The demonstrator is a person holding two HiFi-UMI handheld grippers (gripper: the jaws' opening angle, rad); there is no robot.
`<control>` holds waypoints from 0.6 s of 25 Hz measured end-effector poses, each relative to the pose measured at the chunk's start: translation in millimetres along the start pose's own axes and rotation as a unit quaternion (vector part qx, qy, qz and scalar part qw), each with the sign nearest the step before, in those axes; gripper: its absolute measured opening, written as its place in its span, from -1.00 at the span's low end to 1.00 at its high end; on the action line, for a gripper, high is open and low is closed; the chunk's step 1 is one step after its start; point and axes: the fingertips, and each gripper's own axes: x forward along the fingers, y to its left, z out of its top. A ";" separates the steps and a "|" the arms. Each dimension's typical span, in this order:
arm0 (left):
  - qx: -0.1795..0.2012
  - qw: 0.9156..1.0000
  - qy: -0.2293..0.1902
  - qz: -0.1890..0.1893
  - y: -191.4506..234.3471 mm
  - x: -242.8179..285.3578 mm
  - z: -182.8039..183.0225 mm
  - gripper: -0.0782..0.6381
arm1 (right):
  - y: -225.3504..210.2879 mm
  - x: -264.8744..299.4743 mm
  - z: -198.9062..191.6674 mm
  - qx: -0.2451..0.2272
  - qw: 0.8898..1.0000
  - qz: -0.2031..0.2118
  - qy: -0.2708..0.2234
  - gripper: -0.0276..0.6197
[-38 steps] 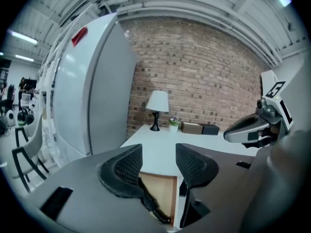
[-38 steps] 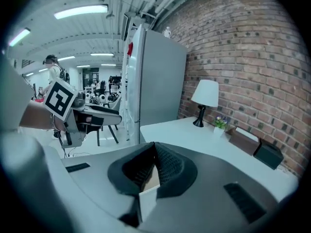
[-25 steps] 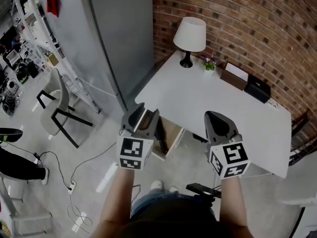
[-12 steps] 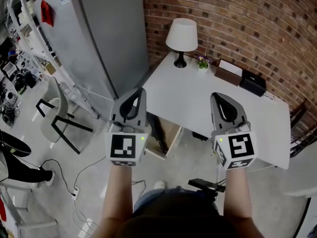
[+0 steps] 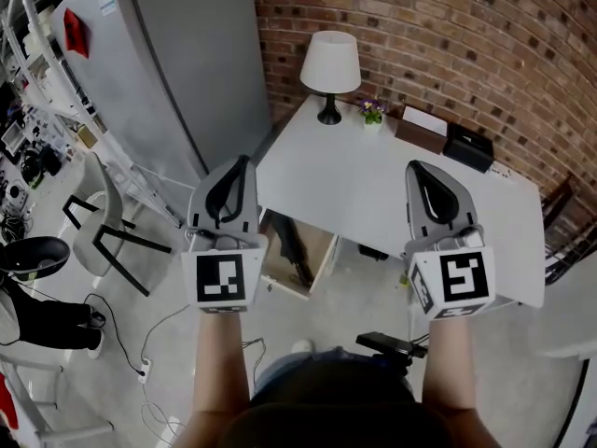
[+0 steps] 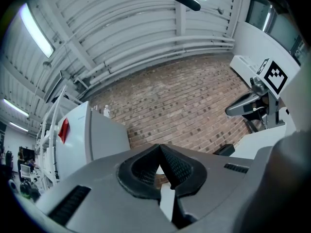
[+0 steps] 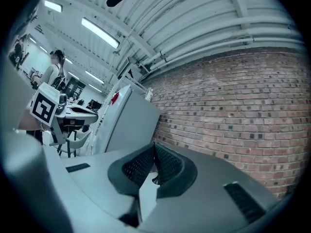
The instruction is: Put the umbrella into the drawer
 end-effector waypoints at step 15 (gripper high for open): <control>0.032 0.999 -0.005 0.031 4.6 4.6 6.5 -0.77 | -18.0 -11.7 5.8 -0.024 0.999 -0.043 0.001 -0.92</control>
